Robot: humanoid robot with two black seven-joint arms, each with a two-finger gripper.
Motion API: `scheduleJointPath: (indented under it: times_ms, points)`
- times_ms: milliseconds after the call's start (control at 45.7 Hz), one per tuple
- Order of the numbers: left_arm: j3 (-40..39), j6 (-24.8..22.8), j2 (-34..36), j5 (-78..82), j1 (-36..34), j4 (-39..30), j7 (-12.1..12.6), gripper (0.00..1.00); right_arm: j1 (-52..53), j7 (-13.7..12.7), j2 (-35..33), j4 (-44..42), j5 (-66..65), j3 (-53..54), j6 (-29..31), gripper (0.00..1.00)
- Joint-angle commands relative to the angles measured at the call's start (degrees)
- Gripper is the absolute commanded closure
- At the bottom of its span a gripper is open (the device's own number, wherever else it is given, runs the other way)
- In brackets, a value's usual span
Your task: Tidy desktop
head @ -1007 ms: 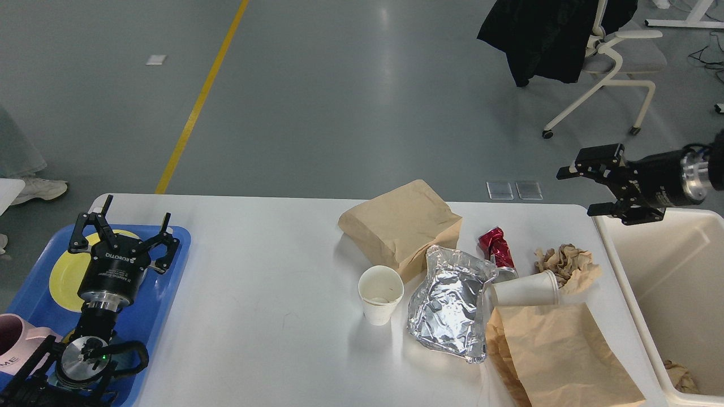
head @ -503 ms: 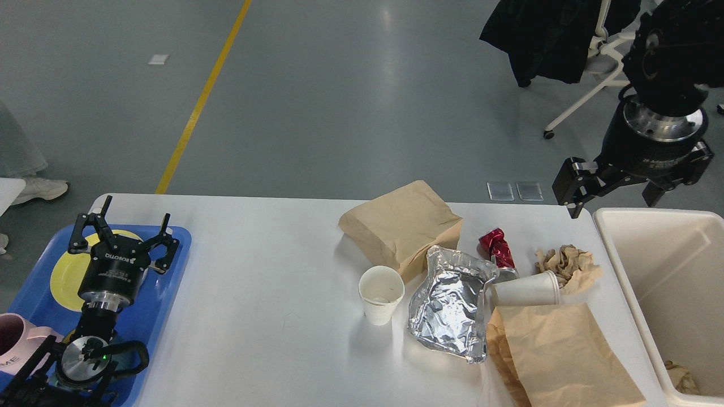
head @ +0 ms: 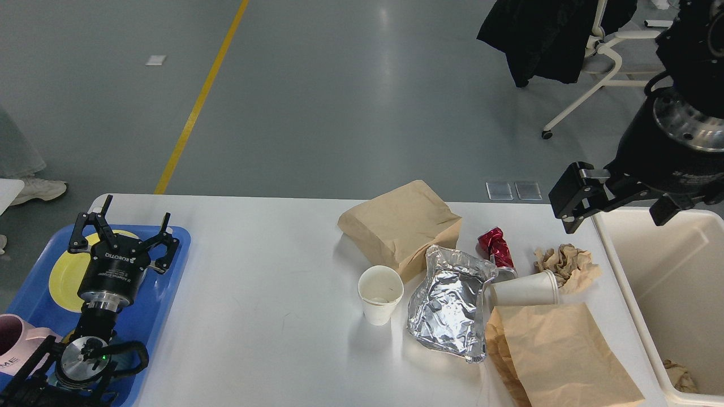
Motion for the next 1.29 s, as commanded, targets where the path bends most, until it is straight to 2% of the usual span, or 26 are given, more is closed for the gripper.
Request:
scheduleJointPath:
  times_ms: [0,219,394,482,569,657,766,1073,1270]
  points:
    - [0.0,0.0,0.0,0.0,0.0,0.0,0.0,0.04,-0.1,0.0,-1.7,-0.3,0.8,0.4,-0.3,0.00]
    - [0.0,0.0,0.0,0.0,0.0,0.0,0.0,0.04,-2.8,0.1,-5.1,-3.8,7.3,1.4,-0.9,0.00]
    - [0.0,0.0,0.0,0.0,0.0,0.0,0.0,0.04,-21.6,0.3,-5.3,-16.7,9.4,13.1,-6.0,0.00]
    - [0.0,0.0,0.0,0.0,0.0,0.0,0.0,0.04,-31.9,0.4,-2.8,-24.5,9.0,17.2,-9.2,0.00]
    - [0.0,0.0,-0.1,0.0,0.0,0.0,0.0,0.04,-42.5,0.3,0.7,-32.5,9.8,19.9,-16.9,0.00]
    - [0.1,-0.1,-0.1,0.0,0.0,0.0,0.0,0.04,-53.6,0.3,3.4,-39.0,9.1,24.5,-27.3,0.00]
    - [0.1,-0.1,-0.1,0.0,0.0,-0.1,0.0,0.04,-64.2,0.3,6.3,-46.5,8.8,26.2,-36.0,0.00]
    - [0.1,-0.1,-0.1,0.0,0.0,-0.1,0.0,0.04,-78.4,-0.6,12.5,-60.7,8.8,30.8,-37.4,0.00]
    - [0.1,-0.1,-0.1,0.0,0.1,0.0,0.0,0.04,-80.5,-0.8,11.4,-61.0,10.0,35.7,-37.4,0.00]
